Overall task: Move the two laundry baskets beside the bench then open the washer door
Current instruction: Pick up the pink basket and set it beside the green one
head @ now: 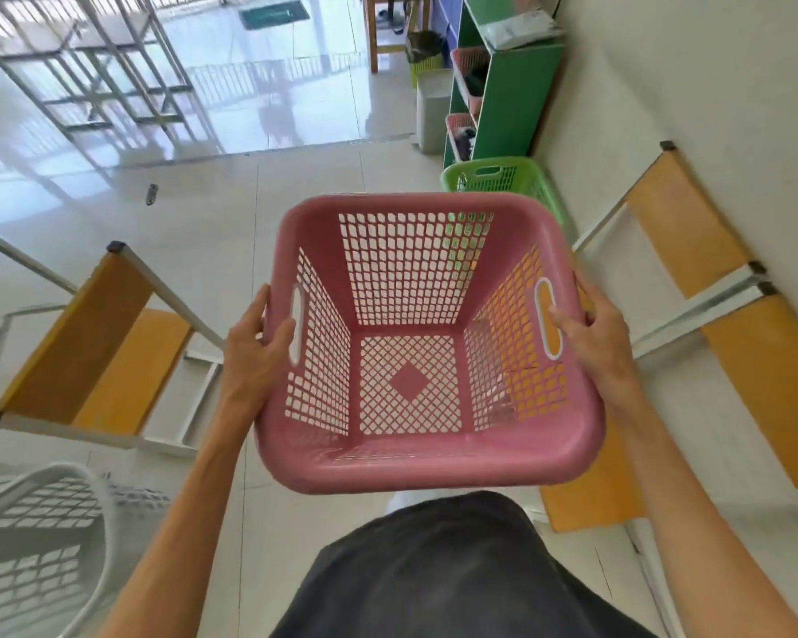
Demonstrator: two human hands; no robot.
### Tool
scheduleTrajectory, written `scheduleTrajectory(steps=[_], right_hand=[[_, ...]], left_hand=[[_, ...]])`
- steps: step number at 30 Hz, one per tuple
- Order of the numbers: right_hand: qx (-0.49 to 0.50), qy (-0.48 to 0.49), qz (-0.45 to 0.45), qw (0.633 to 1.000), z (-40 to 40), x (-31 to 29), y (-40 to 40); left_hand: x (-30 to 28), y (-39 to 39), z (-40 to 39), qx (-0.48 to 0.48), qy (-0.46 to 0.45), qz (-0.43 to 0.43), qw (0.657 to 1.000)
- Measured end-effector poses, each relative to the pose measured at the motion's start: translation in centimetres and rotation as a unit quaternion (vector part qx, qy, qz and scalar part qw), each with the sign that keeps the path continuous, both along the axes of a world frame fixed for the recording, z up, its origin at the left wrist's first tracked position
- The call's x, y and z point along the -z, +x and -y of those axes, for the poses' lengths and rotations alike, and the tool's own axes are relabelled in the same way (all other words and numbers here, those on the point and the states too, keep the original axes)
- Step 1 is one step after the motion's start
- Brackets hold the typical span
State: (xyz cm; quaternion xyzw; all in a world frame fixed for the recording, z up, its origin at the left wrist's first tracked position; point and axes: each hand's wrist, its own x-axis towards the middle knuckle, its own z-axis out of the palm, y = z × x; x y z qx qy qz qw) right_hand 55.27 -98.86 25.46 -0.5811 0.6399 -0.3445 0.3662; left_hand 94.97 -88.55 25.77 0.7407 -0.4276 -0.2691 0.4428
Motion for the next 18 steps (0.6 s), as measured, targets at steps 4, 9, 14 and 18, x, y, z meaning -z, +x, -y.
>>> scheduleTrajectory(steps=[4,9,14,18], right_hand=[[0.007,-0.004,0.009,1.0,8.1,-1.5,2.7],[0.041,0.007,0.0,0.999,17.4,-1.9,4.9],[0.073,0.015,-0.007,0.997,27.1,-0.9,7.0],[0.131,0.022,-0.006,0.991,34.0,-0.5,9.3]], left_hand=[[-0.6,2.2,8.3,-0.011,-0.006,0.002,1.0],[-0.1,5.0,18.9,0.003,-0.016,-0.004,1.0],[1.2,8.2,31.0,0.035,-0.023,-0.023,0.999],[1.4,10.6,41.9,0.083,-0.015,-0.033,0.996]])
